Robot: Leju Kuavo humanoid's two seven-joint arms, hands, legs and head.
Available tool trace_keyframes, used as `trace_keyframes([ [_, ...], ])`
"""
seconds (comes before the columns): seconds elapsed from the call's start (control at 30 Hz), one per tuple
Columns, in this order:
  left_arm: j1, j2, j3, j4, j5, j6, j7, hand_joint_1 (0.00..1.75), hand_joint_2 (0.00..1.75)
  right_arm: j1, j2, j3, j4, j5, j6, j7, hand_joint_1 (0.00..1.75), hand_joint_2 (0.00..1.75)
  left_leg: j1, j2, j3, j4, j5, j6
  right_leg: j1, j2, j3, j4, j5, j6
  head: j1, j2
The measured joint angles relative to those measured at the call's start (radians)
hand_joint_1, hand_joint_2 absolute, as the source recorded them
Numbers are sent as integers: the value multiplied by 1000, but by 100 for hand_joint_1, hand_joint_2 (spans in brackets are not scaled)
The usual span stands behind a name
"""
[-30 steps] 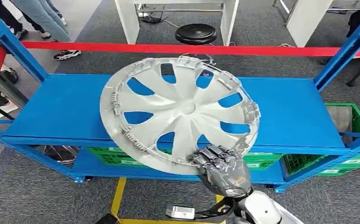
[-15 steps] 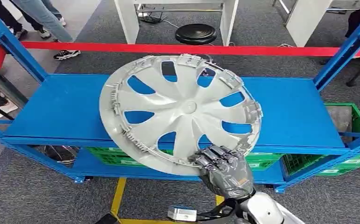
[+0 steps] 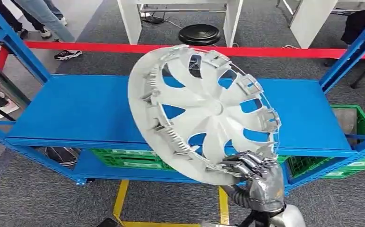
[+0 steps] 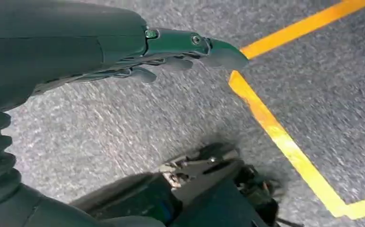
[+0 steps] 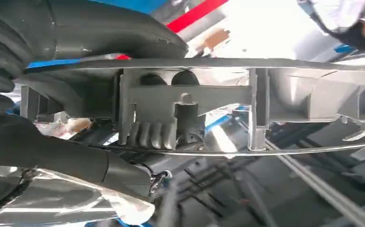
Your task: Take the parts from the cabinet and place them on the table.
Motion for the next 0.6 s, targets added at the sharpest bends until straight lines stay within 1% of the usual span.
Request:
trace_keyframes([
  [0.03, 0, 0, 0, 0, -2, 5, 0, 0, 175, 8, 0, -4, -5, -12, 0, -8, 175, 175, 2, 1, -4, 1, 2, 3, -1, 0, -26, 61, -40, 2, 2, 0],
  [0.07, 0, 0, 0, 1, -4, 13, 0, 0, 175, 19, 0, -16, -19, -29, 0, -26, 175, 175, 1, 3, -8, 4, 2, 3, -4, 0, -62, 145, -78, 6, 2, 0],
  [0.1, 0, 0, 0, 3, -5, 16, 0, 0, 175, 32, 0, -27, -24, -33, 0, -38, 175, 175, 1, 4, -11, 6, 2, 3, -5, 0, -98, 226, -107, 11, 2, 0],
  [0.13, 0, -1, 0, 4, -5, 17, 0, 0, 175, 42, 0, -34, -27, -34, 0, -45, 175, 175, 3, 5, -14, 9, 1, 3, -7, 0, -121, 273, -113, 15, 2, 0],
  [0.17, 0, -2, 0, 5, -5, 17, 0, 0, 175, 48, 0, -38, -28, -36, 0, -49, 175, 175, 5, 5, -15, 12, 0, 1, -10, 0, -120, 273, -94, 19, 2, 0],
  [0.2, 0, -4, 0, 6, -5, 18, 0, 0, 175, 54, 0, -43, -30, -36, 0, -51, 175, 175, 9, 5, -15, 16, -3, -3, -14, -2, -98, 234, -57, 24, 2, 0],
  [0.23, 0, -6, 0, 6, -5, 19, 1, 0, 175, 60, 0, -48, -33, -37, 0, -54, 175, 175, 14, 5, -15, 24, -8, -10, -20, -3, -58, 156, -9, 29, 2, 0],
  [0.27, 0, -7, 0, 6, -5, 19, 0, 0, 175, 63, 0, -54, -37, -38, 0, -56, 175, 175, 18, 4, -18, 38, -17, -22, -27, -6, -9, 60, 33, 39, 3, 0],
  [0.3, 0, -4, 0, 6, -5, 19, 1, 0, 175, 62, 0, -56, -37, -38, 0, -58, 175, 175, 18, 3, -25, 47, -23, -32, -22, -5, 3, 41, -6, 46, 3, 0],
  [0.33, -2, -3, -1, 6, -5, 20, 0, 0, 175, 65, 0, -56, -42, -37, 0, -59, 175, 175, 12, 2, -38, 66, -28, -39, -20, 3, 15, 39, 9, 36, 12, 0],
  [0.37, -1, -3, -1, 7, -5, 21, 0, 0, 175, 69, 0, -59, -45, -38, 0, -60, 175, 175, 10, 1, -41, 75, -29, -42, -23, 2, 9, 37, -3, 29, 8, 0],
  [0.4, -1, -3, -1, 7, -5, 21, 0, 0, 175, 71, 0, -60, -46, -39, 0, -59, 175, 175, 10, 0, -48, 78, -26, -46, -21, 5, 2, 43, -7, 22, 5, 0],
  [0.43, -1, -3, -1, 7, -5, 21, 0, 0, 175, 74, 0, -61, -47, -39, 0, -58, 175, 175, 11, 0, -51, 79, -27, -48, -22, 5, -4, 47, -6, 19, 7, 0],
  [0.47, 0, 0, -1, 7, -5, 22, 0, 0, 175, 75, 0, -64, -47, -39, 0, -58, 175, 175, 13, 1, -55, 87, -37, -53, -27, 2, -10, 45, -3, 10, 6, 0],
  [0.5, 0, 0, -1, 8, -5, 22, 0, 0, 175, 75, 0, -67, -50, -38, 0, -59, 175, 175, 14, 1, -66, 112, -69, -58, -25, 2, -15, 46, 1, -6, 2, 0],
  [0.53, -1, -1, -1, 8, -5, 22, 0, 0, 175, 75, 0, -68, -52, -38, 0, -59, 175, 175, 14, 1, -85, 165, -111, -61, -24, 0, -20, 45, 5, -12, 2, 0],
  [0.57, -3, -2, -2, 8, -5, 22, 0, 0, 175, 74, 0, -69, -52, -36, 0, -61, 175, 175, 14, 1, -114, 242, -157, -64, -21, -1, -26, 45, 9, -18, 2, 0],
  [0.6, -4, -2, -2, 8, -5, 22, 0, 0, 175, 72, 0, -70, -52, -36, 0, -62, 175, 175, 14, 1, -138, 312, -190, -63, -17, -3, -32, 46, 13, -24, 2, 0],
])
